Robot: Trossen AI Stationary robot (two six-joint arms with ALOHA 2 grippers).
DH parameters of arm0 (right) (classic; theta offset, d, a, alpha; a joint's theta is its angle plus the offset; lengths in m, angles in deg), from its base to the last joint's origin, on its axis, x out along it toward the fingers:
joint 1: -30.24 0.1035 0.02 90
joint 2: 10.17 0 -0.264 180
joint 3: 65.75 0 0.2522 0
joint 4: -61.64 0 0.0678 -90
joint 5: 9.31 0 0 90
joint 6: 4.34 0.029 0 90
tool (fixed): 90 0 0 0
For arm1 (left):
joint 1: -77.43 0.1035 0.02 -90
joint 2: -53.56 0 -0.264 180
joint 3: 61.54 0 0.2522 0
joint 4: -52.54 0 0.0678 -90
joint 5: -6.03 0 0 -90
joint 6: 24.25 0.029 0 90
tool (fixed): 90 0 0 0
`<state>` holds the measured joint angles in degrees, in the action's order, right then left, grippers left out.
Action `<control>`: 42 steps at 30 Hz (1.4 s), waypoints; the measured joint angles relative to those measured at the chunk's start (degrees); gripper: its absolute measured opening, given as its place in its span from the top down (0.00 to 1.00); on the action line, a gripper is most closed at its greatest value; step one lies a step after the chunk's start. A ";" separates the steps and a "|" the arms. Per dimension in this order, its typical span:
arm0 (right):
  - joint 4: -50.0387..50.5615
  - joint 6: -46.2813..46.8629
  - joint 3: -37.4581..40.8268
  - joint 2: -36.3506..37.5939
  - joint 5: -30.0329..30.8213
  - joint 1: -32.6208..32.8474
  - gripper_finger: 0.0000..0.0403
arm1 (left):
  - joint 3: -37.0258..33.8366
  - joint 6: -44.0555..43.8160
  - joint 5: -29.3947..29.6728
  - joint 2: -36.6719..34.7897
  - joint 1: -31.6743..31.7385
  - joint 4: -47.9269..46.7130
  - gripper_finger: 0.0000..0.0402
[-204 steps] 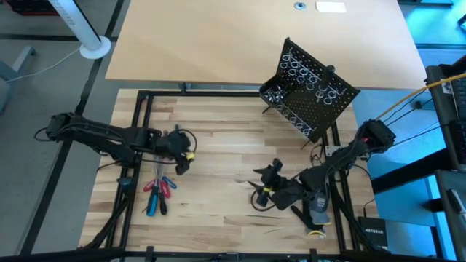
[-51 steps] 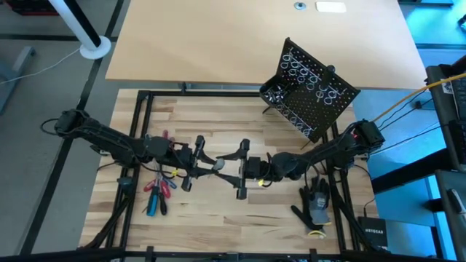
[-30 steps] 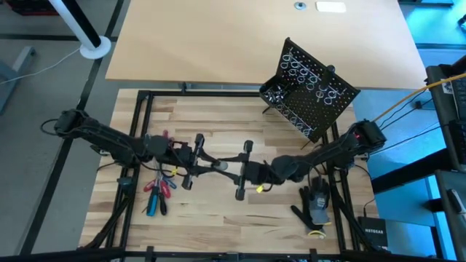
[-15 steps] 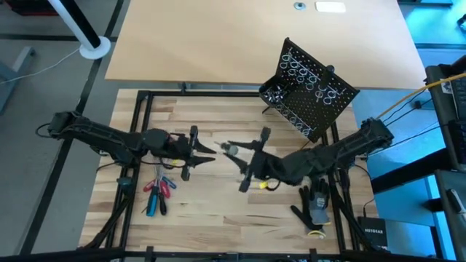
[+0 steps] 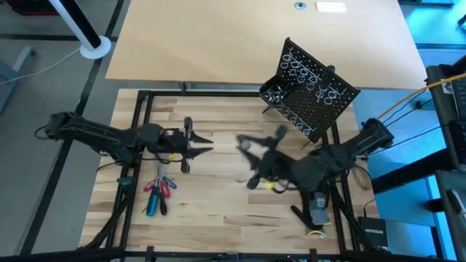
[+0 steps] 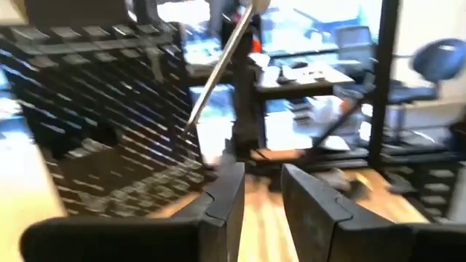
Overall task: Hang tools onto peg board
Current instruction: Hang the right gray screwdriver on the black pegboard
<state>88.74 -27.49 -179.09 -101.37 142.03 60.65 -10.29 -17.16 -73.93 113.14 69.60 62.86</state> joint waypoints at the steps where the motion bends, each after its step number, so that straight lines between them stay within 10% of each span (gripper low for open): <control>1: 0.73 -0.39 -1.51 0.18 3.26 0.83 0.67 | 0.04 1.26 0.60 -0.29 0.23 0.07 0.81; 10: 4.78 -11.12 -11.81 0.28 28.68 4.51 0.67 | 0.07 3.83 2.33 -0.57 4.31 -0.48 0.88; 42: 3.24 -25.32 -24.27 1.19 28.68 -16.35 0.67 | 0.09 0.38 2.28 -0.49 5.26 -7.47 0.89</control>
<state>91.98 -52.81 -203.36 -100.17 170.71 44.30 -10.20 -16.78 -71.65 112.65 74.86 55.38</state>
